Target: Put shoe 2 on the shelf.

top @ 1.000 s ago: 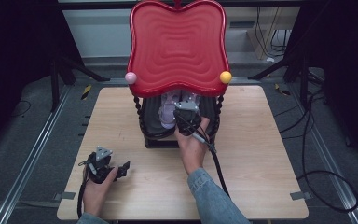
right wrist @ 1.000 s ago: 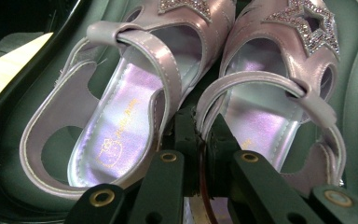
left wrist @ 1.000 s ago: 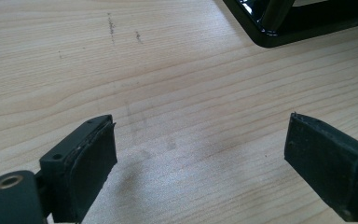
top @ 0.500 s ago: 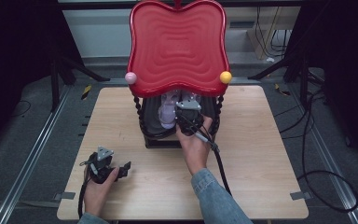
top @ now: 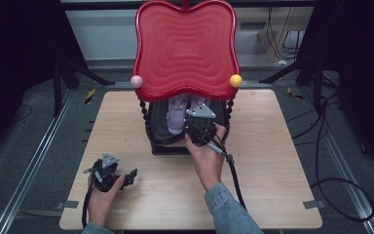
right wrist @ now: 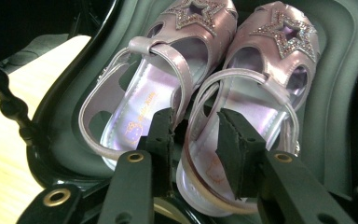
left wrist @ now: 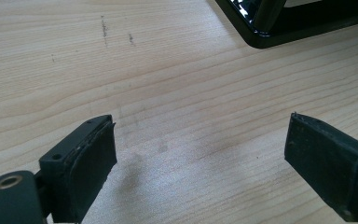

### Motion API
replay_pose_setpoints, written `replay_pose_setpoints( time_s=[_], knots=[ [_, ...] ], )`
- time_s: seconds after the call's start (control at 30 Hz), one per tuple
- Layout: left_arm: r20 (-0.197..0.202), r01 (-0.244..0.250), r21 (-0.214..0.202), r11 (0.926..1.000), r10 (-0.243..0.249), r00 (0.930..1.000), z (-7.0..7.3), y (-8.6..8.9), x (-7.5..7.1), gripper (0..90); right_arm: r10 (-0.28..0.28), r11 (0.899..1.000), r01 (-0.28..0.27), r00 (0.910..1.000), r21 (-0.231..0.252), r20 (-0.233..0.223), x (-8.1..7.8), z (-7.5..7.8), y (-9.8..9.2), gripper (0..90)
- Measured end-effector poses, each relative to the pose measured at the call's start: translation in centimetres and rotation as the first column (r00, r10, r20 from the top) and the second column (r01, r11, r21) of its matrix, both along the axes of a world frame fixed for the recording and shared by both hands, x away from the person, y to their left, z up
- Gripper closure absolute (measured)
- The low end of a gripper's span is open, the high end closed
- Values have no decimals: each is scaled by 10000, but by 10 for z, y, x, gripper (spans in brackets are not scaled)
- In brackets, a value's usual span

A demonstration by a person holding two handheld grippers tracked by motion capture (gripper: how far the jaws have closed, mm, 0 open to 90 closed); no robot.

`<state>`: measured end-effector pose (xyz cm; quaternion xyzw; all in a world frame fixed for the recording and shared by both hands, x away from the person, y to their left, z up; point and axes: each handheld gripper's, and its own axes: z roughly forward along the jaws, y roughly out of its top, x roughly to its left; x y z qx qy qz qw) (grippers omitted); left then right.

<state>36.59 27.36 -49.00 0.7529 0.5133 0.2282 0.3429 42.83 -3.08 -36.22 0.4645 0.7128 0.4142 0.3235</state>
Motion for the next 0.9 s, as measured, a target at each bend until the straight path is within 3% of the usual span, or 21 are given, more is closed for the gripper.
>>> replay_pose_setpoints(
  time_s=[0.1, 0.3, 0.53, 0.7, 0.9],
  knots=[
    [-10, -7, 10, 10000, 7, 10000, -1, 0, 0, 80, 45, 9998, -43, 9999, 172, -107, -2, -1, -3, 597],
    [7, -20, 17, 10000, 20, 10000, -1, 1, 0, 70, 415, 9984, -408, 9990, 397, -150, -6, -3, -7, 402],
    [-26, 11, 45, 10000, -11, 10000, -2, 0, 0, 64, 931, 9945, -928, 9957, 481, -38, -24, -6, -11, 193],
    [-19, 22, 66, 10000, -22, 10000, -2, 0, 0, 59, 1360, 9903, -1358, 9907, 309, -66, -43, -11, -19, 123],
    [-75, 86, 154, 9998, -85, 9999, -4, 0, 1, 50, 1909, 9816, -1909, 9814, 22, -210, -62, -25, -34, 110]
  ],
)
